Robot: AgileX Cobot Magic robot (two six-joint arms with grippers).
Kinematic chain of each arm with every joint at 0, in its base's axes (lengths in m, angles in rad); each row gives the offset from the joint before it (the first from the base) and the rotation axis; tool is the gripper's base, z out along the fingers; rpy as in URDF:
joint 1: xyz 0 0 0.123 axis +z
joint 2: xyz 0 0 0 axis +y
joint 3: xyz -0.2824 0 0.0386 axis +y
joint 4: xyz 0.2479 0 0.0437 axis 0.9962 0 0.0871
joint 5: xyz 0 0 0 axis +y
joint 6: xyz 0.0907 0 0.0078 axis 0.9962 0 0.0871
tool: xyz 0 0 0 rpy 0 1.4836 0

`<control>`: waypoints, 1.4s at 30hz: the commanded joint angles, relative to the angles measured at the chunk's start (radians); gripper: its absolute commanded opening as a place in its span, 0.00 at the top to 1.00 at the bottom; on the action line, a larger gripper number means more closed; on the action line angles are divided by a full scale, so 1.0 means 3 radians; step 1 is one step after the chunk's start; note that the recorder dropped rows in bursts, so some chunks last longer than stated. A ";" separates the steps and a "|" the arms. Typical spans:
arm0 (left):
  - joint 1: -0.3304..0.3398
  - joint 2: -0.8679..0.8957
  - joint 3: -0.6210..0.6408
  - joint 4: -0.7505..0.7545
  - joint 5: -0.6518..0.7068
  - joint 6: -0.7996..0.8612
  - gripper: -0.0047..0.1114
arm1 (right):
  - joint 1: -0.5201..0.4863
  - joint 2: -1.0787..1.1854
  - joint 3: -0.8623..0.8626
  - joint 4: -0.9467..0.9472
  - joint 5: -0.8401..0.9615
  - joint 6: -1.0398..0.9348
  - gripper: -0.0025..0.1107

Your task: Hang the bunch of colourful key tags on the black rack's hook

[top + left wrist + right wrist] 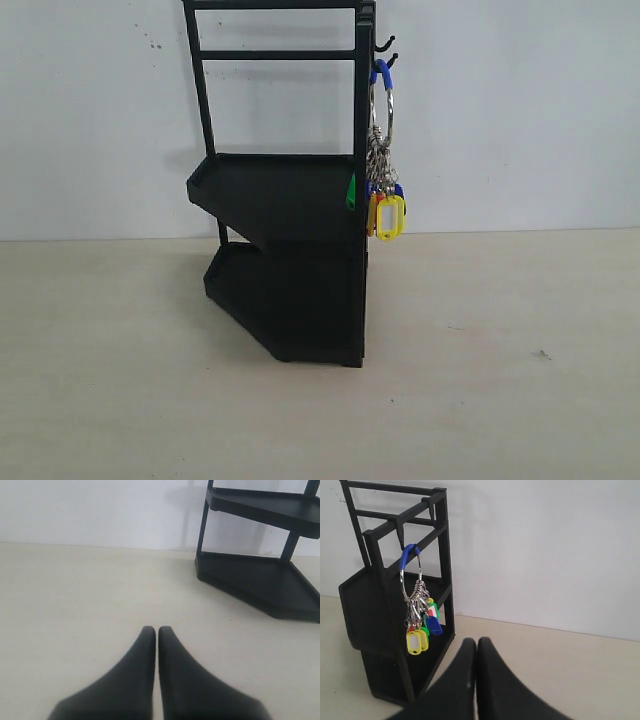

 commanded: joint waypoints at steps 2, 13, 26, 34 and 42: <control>0.0006 -0.0007 0.0009 0.0017 -0.0011 0.0011 0.92 | 0.0015 -0.0043 0.0016 -0.0044 -0.0124 0.0084 0.98; 0.0006 -0.0007 0.0009 0.0017 -0.0011 0.0011 0.92 | 0.0002 -0.0802 0.1104 -0.0095 -0.1564 0.0401 0.98; 0.0006 -0.0007 0.0009 0.0017 -0.0011 0.0011 0.92 | -0.0792 -0.1920 0.2523 -0.0031 -0.2877 0.0332 0.98; 0.0006 -0.0007 0.0009 0.0017 -0.0011 0.0011 0.92 | -0.0906 -0.2416 0.2994 0.0120 -0.2877 0.0349 0.98; 0.0006 -0.0007 0.0009 0.0017 -0.0011 0.0011 0.92 | -0.0906 -0.2435 0.3221 0.0120 -0.2780 0.0349 0.98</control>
